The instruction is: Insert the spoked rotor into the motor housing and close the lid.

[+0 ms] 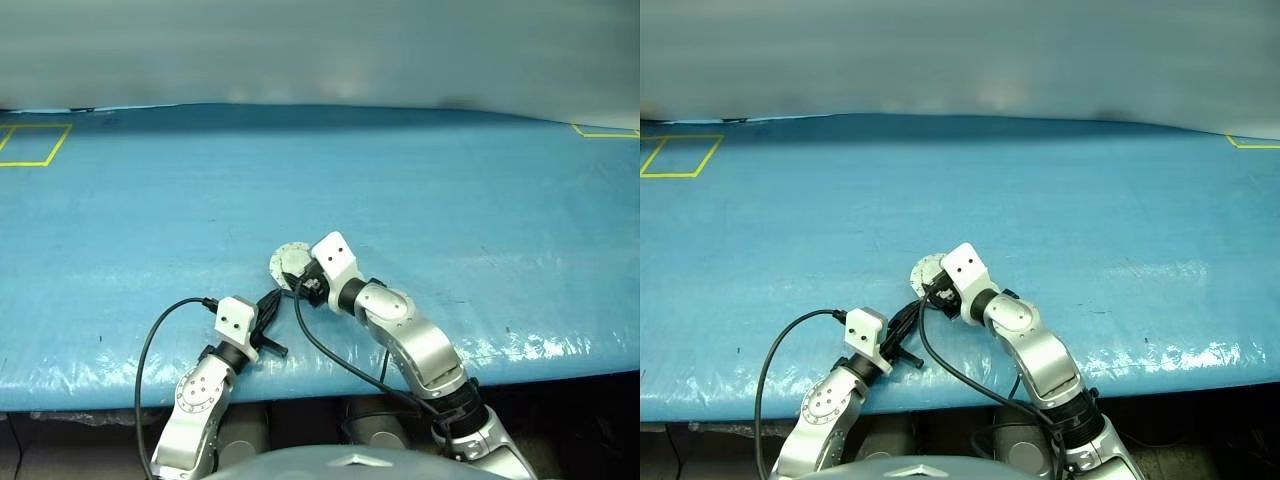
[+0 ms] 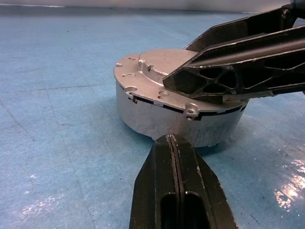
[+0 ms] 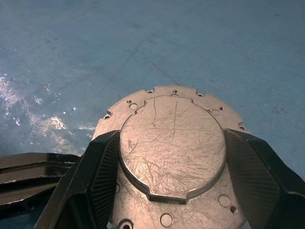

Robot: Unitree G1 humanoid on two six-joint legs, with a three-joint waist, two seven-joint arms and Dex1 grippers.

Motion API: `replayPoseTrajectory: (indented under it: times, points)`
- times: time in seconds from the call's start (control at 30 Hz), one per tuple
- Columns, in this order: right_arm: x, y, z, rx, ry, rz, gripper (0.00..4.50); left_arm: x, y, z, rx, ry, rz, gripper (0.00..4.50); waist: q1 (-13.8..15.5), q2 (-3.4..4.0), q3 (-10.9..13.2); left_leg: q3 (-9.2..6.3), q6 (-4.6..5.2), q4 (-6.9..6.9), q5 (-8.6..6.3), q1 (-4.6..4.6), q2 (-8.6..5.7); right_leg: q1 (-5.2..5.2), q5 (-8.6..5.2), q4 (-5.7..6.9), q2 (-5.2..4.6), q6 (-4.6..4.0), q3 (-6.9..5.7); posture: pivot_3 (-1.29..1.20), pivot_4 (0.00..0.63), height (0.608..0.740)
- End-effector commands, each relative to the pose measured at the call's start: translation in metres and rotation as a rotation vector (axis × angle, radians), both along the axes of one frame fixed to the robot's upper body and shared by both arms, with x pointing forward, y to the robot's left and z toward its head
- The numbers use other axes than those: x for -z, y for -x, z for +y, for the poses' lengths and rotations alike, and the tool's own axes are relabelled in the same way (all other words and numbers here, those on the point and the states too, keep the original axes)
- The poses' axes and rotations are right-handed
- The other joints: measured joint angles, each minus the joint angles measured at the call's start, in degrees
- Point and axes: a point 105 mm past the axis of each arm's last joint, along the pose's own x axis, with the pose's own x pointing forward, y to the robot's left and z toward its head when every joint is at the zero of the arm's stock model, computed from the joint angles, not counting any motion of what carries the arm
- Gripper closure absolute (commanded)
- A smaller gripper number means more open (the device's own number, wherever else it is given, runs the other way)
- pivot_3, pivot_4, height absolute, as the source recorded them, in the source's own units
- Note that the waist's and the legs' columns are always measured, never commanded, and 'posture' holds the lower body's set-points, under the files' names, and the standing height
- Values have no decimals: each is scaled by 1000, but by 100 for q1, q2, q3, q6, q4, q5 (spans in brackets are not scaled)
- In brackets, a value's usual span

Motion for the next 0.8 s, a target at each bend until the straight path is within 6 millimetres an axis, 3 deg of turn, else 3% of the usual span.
replayPoseTrajectory:
  times: [0.03,0.47,0.67,0.8]
  points:
    - [2,6,4,-52,21,22,1463,-2,2,-6,19,2,-11,4500,2,0,0,0,0,0,0,0,0,0,0,0,0,0,0,0,150,740]
    - [14,14,8,-130,41,-8,1463,3,5,-6,30,-13,9,4500,-6,1,-4,1,0,-2,0,14,0,10,-1,0,0,-1,1,0,150,740]
    - [12,9,2,-99,12,-3,1463,5,4,-5,22,-12,12,4500,-5,1,-4,2,0,-2,0,15,0,11,-1,0,0,-1,1,0,150,740]
    - [16,3,-5,-89,87,-37,1463,5,4,-5,26,-18,13,4500,-5,1,-4,2,0,-2,0,17,0,13,-1,0,0,-1,2,0,150,740]
